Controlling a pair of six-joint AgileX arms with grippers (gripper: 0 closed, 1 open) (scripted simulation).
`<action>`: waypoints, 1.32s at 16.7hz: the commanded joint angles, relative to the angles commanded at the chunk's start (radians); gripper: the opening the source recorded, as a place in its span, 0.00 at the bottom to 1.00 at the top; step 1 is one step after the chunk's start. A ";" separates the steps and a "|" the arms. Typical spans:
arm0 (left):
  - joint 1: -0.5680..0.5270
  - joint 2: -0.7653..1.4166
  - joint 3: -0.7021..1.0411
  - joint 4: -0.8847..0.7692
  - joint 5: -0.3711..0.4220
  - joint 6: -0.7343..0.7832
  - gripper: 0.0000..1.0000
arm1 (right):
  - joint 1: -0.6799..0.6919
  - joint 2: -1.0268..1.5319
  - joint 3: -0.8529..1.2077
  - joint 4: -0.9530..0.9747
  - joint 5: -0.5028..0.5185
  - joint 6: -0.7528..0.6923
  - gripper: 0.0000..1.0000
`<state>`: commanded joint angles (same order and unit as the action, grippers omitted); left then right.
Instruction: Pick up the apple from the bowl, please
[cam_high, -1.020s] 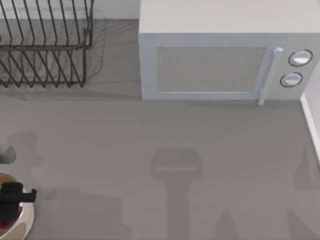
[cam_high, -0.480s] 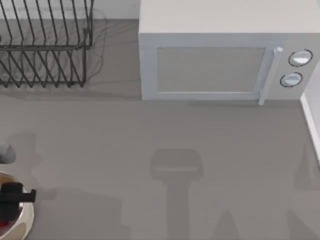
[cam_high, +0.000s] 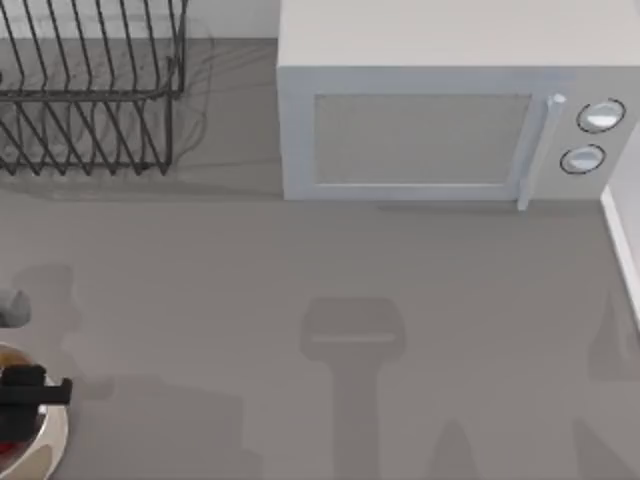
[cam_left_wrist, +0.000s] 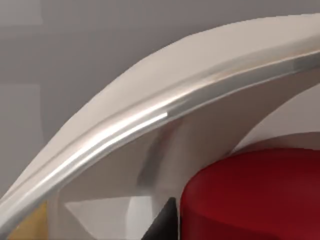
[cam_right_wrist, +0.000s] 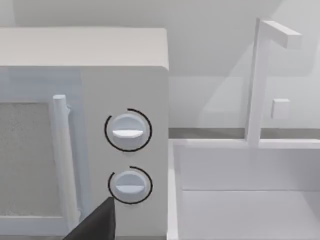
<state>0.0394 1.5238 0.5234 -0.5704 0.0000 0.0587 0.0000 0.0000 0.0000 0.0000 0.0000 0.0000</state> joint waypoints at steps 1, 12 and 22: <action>0.000 0.000 0.000 0.000 0.000 0.000 0.00 | 0.000 0.000 0.000 0.000 0.000 0.000 1.00; 0.004 -0.128 0.169 -0.229 0.004 0.008 0.00 | 0.000 0.000 0.000 0.000 0.000 0.000 1.00; -0.008 -0.149 0.888 -0.986 0.003 -0.005 0.00 | 0.000 0.000 0.000 0.000 0.000 0.000 1.00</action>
<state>0.0310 1.3746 1.4118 -1.5567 0.0029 0.0534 0.0000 0.0000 0.0000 0.0000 0.0000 0.0000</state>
